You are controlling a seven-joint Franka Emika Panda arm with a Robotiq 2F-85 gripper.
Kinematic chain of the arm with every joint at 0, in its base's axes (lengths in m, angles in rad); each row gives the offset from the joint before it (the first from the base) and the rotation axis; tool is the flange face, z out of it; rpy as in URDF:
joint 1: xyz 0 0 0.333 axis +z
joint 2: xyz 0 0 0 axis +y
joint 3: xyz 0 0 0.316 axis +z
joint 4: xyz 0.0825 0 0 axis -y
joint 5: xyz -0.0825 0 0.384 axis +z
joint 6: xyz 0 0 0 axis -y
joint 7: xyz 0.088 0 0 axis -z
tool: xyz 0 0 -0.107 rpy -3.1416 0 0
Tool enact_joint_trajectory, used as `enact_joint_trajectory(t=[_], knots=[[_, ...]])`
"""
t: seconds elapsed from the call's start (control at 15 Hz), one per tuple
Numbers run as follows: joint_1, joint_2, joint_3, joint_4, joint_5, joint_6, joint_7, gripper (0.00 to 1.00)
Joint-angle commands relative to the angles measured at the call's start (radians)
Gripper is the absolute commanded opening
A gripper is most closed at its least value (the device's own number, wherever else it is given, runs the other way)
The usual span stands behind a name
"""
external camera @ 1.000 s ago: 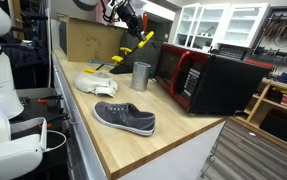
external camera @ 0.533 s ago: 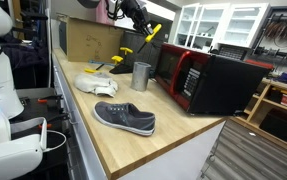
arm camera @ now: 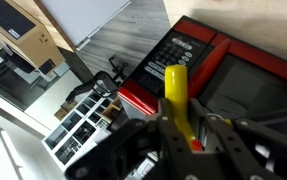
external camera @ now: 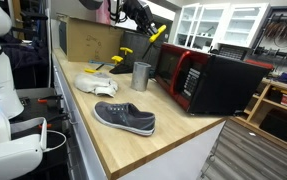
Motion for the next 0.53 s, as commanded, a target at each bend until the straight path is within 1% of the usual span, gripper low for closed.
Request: enact_joint_trajectory(t=[0.0, 0.27, 0.47], knots=[[0.044, 0.034, -0.018, 0.027, -0.070, -0.070, 0.030, 0.06], [0.076, 0.081, -0.026, 0.031, -0.135, -0.114, 0.042, 0.06], [0.100, 0.105, -0.035, 0.036, -0.182, -0.116, 0.099, 0.06]])
